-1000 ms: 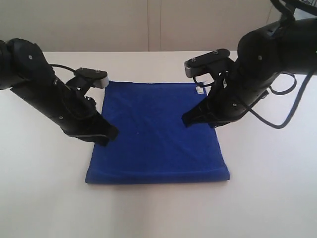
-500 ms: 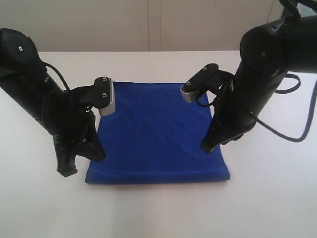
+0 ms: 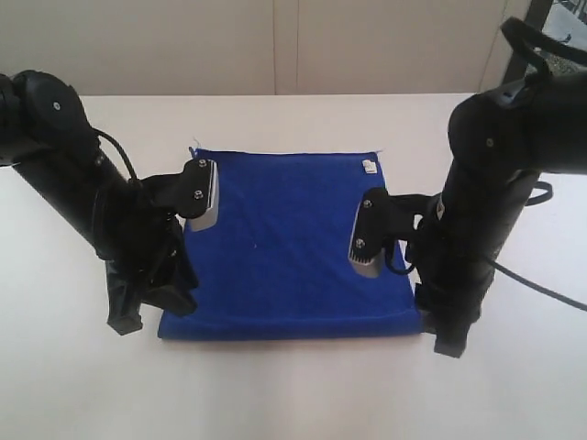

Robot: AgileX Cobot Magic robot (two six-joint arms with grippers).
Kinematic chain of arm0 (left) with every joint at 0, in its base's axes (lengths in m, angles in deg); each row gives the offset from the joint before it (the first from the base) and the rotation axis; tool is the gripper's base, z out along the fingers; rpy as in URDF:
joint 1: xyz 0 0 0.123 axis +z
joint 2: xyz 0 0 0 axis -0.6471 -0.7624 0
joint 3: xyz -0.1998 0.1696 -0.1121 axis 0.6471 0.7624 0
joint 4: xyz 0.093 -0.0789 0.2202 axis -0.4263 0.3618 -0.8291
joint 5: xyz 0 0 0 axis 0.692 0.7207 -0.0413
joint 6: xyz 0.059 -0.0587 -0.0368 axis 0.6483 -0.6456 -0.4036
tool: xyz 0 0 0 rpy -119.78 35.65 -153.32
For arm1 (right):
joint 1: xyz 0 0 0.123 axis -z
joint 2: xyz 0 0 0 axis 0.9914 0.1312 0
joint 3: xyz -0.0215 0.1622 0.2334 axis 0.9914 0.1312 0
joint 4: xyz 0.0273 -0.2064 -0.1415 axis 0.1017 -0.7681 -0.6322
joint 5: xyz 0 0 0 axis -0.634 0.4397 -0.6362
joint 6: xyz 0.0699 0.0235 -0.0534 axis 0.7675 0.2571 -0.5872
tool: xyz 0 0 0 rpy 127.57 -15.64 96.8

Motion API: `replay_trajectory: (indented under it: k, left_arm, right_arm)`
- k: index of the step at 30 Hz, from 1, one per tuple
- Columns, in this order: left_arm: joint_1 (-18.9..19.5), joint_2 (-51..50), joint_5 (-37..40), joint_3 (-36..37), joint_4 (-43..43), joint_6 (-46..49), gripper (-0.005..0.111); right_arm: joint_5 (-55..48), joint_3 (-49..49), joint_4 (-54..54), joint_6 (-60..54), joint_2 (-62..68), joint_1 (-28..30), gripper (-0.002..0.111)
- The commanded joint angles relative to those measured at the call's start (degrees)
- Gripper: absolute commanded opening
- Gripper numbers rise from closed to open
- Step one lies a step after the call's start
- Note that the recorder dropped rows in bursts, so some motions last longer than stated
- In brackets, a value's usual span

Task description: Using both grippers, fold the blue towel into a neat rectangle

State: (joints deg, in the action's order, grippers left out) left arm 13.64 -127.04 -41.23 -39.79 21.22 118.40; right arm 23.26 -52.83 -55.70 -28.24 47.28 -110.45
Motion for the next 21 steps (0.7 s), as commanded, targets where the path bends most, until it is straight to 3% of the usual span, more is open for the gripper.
replay_trajectory:
  k: [1, 7, 15, 21]
  left_arm:
    - [-0.28, -1.41, 0.38, 0.41, 0.38, 0.15, 0.043]
    - [-0.28, -2.73, -0.46, 0.41, -0.90, 0.15, 0.043]
    - [-0.28, -4.14, 0.15, 0.65, -2.74, 0.15, 0.043]
    - [-0.28, -5.36, -0.61, 1.92, -2.74, 0.15, 0.043]
  right_arm:
    - [7.17, 3.43, 0.88, -4.01, -0.06, 0.04, 0.041]
    - [13.86, 6.01, 1.16, -4.42, -0.06, 0.04, 0.041]
    - [16.20, 7.35, 9.34, -10.99, -0.06, 0.04, 0.041]
    - [16.74, 7.94, 9.74, -11.88, 0.03, 0.04, 0.041]
